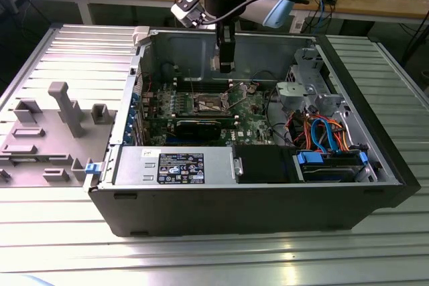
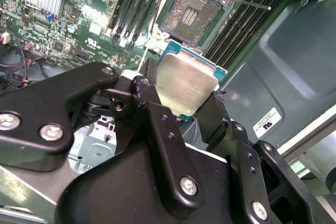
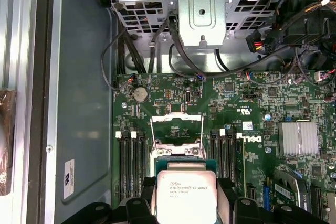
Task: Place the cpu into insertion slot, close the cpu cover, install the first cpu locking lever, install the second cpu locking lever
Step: 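Place the cpu into insertion slot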
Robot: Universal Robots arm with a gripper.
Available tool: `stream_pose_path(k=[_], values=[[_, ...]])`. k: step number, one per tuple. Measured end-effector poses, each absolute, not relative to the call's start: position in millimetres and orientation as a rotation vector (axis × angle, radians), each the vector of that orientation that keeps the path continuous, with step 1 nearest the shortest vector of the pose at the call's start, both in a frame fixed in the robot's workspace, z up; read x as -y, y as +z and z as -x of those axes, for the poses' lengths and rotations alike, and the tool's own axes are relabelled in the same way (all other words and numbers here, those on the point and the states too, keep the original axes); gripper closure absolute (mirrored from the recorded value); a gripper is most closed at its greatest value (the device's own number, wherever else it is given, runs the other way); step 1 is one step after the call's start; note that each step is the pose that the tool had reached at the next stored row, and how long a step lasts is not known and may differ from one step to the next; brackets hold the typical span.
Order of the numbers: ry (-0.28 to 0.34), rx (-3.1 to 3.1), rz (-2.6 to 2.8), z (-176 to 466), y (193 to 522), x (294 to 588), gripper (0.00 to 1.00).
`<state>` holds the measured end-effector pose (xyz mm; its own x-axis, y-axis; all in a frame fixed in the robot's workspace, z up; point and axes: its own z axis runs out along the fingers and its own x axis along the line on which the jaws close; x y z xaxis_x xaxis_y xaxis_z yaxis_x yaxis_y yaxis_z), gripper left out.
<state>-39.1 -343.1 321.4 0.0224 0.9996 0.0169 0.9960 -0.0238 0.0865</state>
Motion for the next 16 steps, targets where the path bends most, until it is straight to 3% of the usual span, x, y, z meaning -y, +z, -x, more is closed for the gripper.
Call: stream_pose_path(k=[16], values=[[0.116, -2.224, -2.15, 41.2, 305.4, 343.1, 0.46]])
